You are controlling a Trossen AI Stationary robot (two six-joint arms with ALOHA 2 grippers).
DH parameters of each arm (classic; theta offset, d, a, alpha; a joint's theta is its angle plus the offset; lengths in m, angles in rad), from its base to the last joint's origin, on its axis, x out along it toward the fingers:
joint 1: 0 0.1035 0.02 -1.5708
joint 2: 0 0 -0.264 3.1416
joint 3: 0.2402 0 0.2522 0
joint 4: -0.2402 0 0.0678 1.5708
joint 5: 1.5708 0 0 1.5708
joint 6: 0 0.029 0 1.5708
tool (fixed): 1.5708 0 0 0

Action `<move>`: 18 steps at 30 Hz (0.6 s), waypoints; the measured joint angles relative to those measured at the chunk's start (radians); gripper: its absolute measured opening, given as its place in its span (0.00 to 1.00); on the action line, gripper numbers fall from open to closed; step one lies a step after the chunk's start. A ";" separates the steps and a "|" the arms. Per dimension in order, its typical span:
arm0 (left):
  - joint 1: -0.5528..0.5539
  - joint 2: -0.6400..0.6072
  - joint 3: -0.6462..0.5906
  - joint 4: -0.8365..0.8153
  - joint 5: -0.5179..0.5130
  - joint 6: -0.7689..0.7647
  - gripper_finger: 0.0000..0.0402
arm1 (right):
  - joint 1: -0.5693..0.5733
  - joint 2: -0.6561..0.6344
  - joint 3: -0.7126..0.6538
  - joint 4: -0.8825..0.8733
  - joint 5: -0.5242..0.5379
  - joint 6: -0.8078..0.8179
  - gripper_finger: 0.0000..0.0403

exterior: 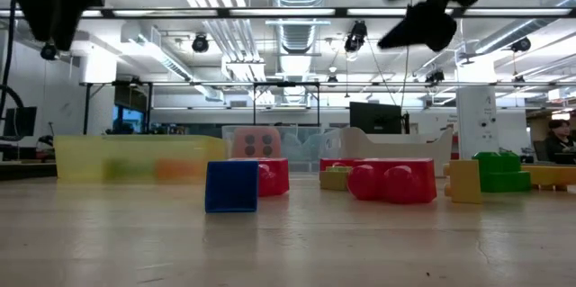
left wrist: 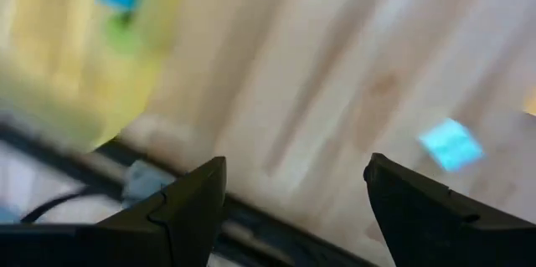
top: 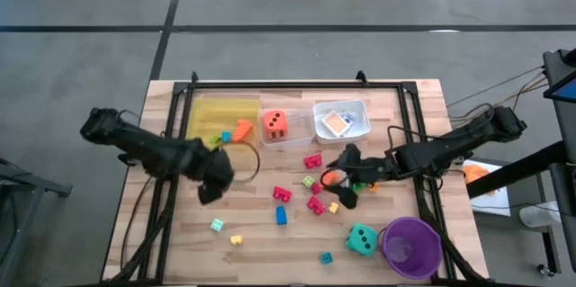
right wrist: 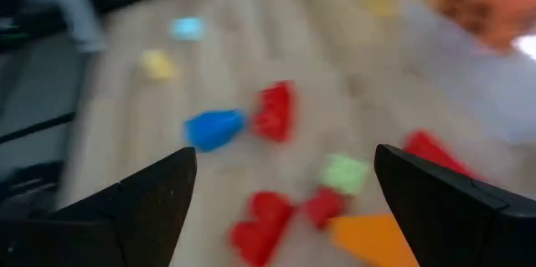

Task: Pick & Place Toys
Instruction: Put the blue dice into the transparent bin

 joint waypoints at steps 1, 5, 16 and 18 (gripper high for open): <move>-0.037 0.000 0.000 0.026 0.000 0.000 0.70 | 0.000 -0.008 0.009 0.000 -0.041 -0.003 0.90; -0.155 0.004 -0.001 0.135 -0.004 0.000 0.70 | 0.027 -0.023 0.065 -0.031 -0.113 -0.111 0.90; -0.279 0.005 -0.125 0.355 0.008 -0.007 0.70 | 0.113 0.096 0.316 -0.458 -0.111 -0.046 0.90; -0.284 0.005 -0.161 0.386 0.029 -0.007 0.70 | 0.126 0.130 0.361 -0.509 -0.105 -0.016 0.90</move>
